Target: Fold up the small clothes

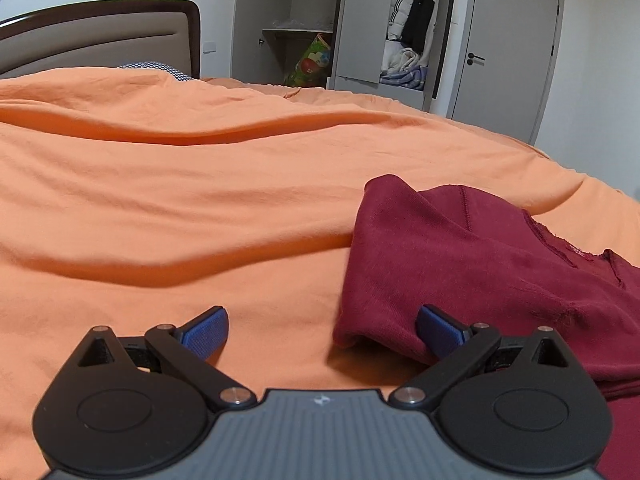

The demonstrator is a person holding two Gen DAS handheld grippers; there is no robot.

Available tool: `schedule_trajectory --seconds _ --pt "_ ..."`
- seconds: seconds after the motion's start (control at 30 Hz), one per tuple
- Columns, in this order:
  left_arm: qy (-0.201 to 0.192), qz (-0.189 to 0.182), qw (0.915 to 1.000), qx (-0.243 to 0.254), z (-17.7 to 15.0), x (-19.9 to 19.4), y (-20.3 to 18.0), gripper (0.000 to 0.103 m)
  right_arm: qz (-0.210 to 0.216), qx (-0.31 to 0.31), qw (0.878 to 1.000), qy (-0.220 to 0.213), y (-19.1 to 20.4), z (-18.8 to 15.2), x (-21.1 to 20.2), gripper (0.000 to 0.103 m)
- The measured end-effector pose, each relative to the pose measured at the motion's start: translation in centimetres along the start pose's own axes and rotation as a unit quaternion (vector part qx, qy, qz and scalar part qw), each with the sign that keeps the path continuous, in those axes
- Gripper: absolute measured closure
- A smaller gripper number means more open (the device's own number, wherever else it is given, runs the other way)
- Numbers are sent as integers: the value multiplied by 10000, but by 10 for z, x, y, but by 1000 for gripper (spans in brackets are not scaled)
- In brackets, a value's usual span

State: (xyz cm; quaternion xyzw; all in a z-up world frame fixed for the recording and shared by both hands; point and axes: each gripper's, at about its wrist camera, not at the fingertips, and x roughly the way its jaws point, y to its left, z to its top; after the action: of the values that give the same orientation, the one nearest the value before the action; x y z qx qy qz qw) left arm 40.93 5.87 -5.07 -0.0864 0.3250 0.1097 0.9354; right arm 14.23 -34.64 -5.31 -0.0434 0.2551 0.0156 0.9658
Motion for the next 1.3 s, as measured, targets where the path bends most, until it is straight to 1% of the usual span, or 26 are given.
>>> schedule_trajectory --seconds 0.13,0.23,0.37,0.47,0.57,0.7,0.83,0.9,0.97,1.0,1.07,1.17,1.23,1.27,1.3 --pt "-155 -93 9996 233 -7 -27 1 1 137 -380 9986 -350 4 8 -15 1" --pt "-256 -214 9982 503 -16 -53 0 1 382 -698 9952 -561 11 13 -24 1" --pt "-385 -573 9940 844 -35 -93 -3 0 765 -1074 9900 -509 26 13 -28 1" --pt "-322 -883 9906 994 -54 -119 -1 0 1102 -1307 9846 -363 38 6 -30 1" --pt "-218 -1071 9888 1017 -73 -141 6 0 1346 -1490 9793 -238 50 -4 -37 1" --pt "-239 -1233 9858 1117 -99 -169 17 0 1543 -1859 9702 -164 68 -20 -47 1" --pt "-222 -1315 9835 1224 -119 -187 23 0 1476 -2424 9587 -168 86 -39 -55 1" --pt "-136 -1317 9838 1209 -126 -192 25 0 1353 -2691 9533 -236 93 -49 -57 1" --pt "-104 -1386 9834 1165 -133 -196 26 0 1179 -2920 9488 -257 101 -56 -55 3" --pt "-92 -1427 9831 1144 -136 -199 26 0 1120 -3024 9461 -289 104 -59 -55 6" --pt "-87 -1501 9822 1124 -140 -204 25 0 952 -3285 9390 -350 111 -65 -55 7" --pt "-188 -1585 9799 1198 -143 -213 22 0 718 -3791 9210 -545 123 -78 -57 13" --pt "-248 -1672 9770 1301 -146 -219 18 0 665 -4091 9072 -718 130 -87 -59 23" --pt "-267 -1725 9753 1350 -147 -222 16 0 658 -4181 9027 -778 132 -89 -59 26" --pt "-279 -1790 9734 1401 -148 -225 12 0 667 -4212 9007 -826 133 -91 -60 31"
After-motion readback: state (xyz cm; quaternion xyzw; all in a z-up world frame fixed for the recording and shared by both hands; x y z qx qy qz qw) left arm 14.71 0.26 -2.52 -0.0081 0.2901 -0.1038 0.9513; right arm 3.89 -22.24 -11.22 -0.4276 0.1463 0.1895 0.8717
